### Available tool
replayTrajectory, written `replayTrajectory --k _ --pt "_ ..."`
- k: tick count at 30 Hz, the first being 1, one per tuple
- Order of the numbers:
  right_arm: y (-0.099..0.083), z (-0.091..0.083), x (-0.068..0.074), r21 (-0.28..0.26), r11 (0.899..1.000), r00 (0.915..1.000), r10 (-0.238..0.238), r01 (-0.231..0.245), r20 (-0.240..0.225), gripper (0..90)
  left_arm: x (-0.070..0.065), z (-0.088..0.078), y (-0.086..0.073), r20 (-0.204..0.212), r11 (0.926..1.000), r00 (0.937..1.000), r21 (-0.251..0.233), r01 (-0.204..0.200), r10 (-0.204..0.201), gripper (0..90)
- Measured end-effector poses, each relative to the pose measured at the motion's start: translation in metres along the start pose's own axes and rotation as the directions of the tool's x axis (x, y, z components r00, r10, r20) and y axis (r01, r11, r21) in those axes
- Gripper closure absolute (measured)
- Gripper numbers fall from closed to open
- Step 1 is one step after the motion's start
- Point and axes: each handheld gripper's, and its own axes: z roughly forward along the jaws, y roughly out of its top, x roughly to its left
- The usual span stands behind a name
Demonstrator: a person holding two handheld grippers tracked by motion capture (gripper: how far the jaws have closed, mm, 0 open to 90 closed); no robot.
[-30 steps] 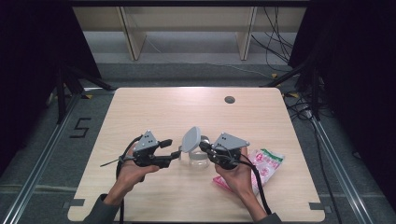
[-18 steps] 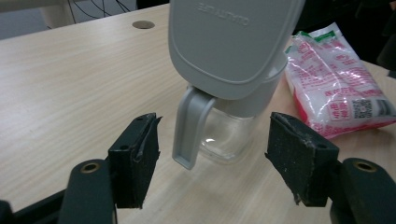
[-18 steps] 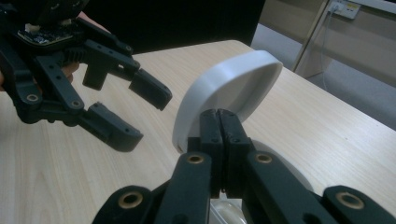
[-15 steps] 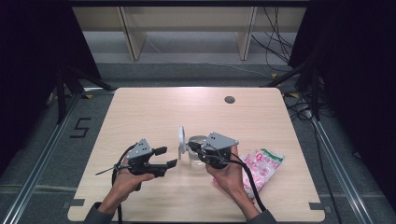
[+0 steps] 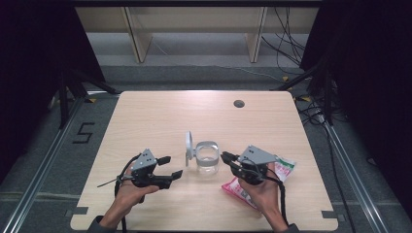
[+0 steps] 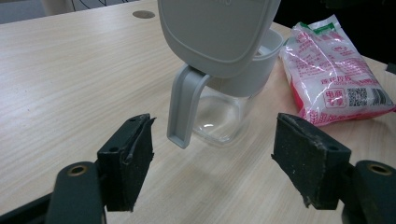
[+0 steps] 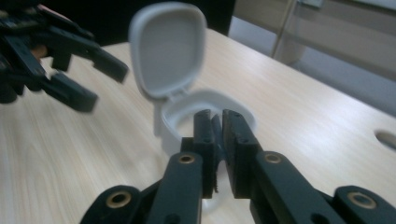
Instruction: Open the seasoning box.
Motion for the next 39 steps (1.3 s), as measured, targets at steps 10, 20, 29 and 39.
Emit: replayTrajectory --k 10,20,29,39 --pt "-0.046 -0.054 -0.023 0.024 0.992 0.9701 0.117 -0.125 0.212 57.9 -0.004 0.001 -0.013 -0.005 0.9989 0.9998 0.044 -0.017 0.017 24.9" --pt "-0.075 -0.091 -0.037 0.046 0.968 0.9183 0.22 -0.248 0.329 44.9 -0.007 -0.003 -0.026 -0.02 0.9971 0.999 0.066 -0.039 0.04 25.3" --pt "-0.089 -0.098 -0.041 0.037 0.93 0.8751 0.329 -0.364 0.355 37.0 -0.011 -0.001 -0.027 -0.008 0.9977 0.9992 0.055 -0.039 0.039 24.9" --pt "-0.103 -0.112 -0.051 0.022 0.913 0.8387 0.365 -0.408 0.404 30.5 -0.019 0.003 -0.025 0.01 0.9955 0.9977 0.067 -0.067 0.067 23.2"
